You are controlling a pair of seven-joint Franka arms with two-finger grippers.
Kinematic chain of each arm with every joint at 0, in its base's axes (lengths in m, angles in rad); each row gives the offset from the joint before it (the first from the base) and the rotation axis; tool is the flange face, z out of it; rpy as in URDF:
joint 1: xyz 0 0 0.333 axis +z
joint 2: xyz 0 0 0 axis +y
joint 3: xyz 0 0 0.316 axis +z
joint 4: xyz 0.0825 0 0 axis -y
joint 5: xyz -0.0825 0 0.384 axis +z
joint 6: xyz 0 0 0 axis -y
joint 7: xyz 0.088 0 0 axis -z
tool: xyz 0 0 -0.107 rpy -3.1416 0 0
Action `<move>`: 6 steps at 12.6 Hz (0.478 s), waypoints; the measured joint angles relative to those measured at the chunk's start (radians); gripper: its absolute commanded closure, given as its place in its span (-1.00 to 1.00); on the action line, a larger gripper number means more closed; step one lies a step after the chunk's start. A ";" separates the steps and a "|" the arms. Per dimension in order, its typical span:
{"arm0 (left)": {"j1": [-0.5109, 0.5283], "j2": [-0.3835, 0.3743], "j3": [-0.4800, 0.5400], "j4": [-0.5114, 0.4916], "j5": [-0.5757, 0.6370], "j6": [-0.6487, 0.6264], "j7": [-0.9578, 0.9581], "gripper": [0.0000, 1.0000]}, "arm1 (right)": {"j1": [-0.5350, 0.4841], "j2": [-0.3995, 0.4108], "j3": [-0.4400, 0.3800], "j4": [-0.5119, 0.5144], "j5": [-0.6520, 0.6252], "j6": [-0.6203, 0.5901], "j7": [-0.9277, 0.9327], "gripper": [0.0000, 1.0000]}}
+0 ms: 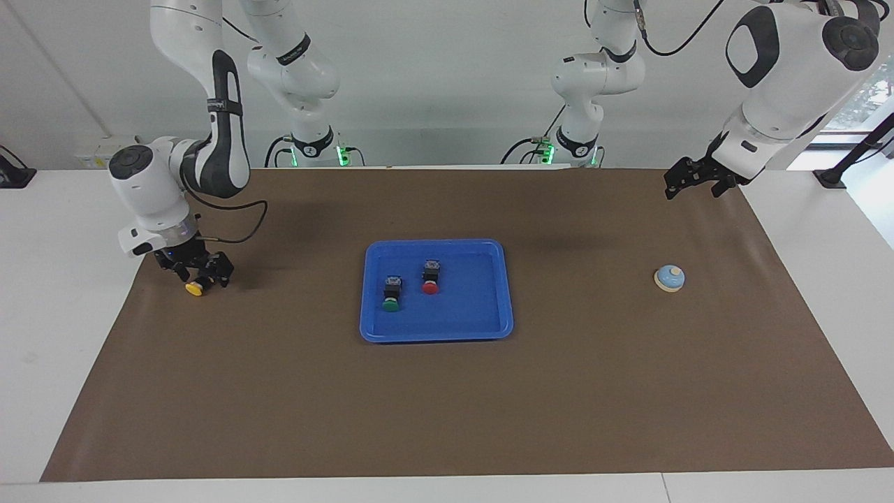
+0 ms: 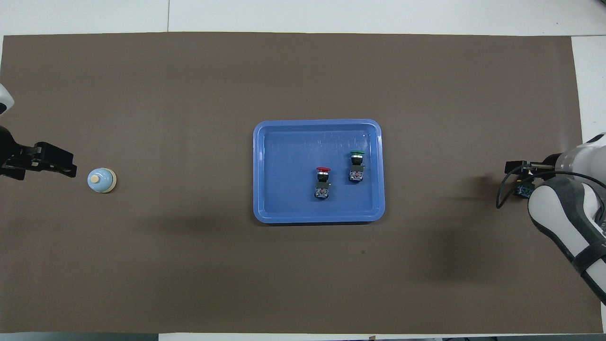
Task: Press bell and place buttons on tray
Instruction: 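Move the right gripper to the yellow button and grasp it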
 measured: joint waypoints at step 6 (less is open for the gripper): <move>0.000 0.000 0.000 0.000 0.000 0.000 0.000 -1.00 | -0.078 0.008 0.001 -0.066 0.000 0.064 -0.064 -0.23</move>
